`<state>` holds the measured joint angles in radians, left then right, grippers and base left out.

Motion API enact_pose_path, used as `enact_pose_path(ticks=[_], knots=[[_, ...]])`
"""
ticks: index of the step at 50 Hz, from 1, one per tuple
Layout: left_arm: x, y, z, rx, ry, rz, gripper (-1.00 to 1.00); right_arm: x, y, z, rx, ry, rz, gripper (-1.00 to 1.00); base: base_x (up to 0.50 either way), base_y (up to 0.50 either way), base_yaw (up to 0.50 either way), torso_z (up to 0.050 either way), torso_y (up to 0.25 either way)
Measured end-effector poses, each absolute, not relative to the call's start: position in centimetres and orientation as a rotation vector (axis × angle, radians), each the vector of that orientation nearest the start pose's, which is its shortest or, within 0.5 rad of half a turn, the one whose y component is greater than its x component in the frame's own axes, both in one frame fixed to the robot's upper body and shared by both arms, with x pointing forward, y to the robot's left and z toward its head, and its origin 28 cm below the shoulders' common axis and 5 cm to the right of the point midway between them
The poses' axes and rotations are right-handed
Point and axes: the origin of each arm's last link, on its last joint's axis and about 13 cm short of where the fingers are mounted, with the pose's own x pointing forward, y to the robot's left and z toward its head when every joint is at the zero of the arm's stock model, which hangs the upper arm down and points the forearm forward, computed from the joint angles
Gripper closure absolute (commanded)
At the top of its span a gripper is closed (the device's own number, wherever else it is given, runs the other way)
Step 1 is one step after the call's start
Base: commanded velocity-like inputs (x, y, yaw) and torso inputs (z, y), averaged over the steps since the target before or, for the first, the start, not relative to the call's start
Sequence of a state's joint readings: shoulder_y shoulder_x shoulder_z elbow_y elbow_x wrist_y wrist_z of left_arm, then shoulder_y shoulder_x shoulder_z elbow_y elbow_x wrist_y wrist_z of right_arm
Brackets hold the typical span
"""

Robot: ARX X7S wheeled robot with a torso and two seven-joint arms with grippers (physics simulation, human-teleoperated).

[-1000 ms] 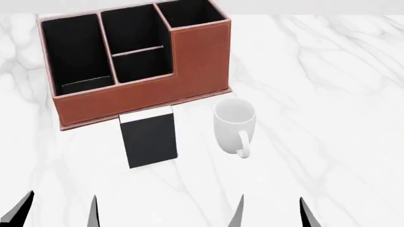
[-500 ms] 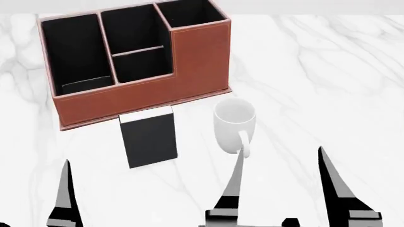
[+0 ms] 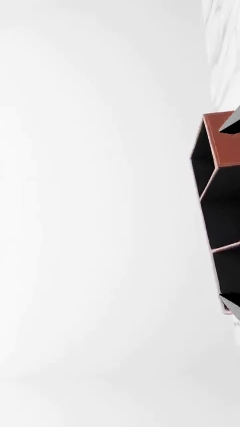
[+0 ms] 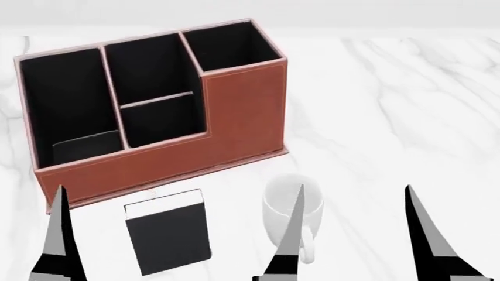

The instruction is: Pick up the book and place it in the front compartment of the caddy.

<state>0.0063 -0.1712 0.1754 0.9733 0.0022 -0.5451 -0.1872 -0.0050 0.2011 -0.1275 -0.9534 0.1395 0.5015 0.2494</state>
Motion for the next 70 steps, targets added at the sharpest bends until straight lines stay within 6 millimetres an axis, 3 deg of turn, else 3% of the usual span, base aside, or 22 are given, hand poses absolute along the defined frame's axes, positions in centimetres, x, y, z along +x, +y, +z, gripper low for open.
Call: enact_pose_path(ticks=[52, 70], knots=[[15.52, 19.49, 16.88, 0.096, -0.425, -0.035, -1.0, 16.03, -9.17, 16.3, 0.003, -0.406, 0.021, -1.0, 0.5, 0.0, 0.0, 0.0, 0.001], [15.46, 19.48, 16.95, 0.083, -0.428, -0.04, -1.0, 16.09, -9.11, 16.14, -0.024, -0.398, 0.009, -1.0, 0.0, 0.33, 0.0, 0.0, 0.001]])
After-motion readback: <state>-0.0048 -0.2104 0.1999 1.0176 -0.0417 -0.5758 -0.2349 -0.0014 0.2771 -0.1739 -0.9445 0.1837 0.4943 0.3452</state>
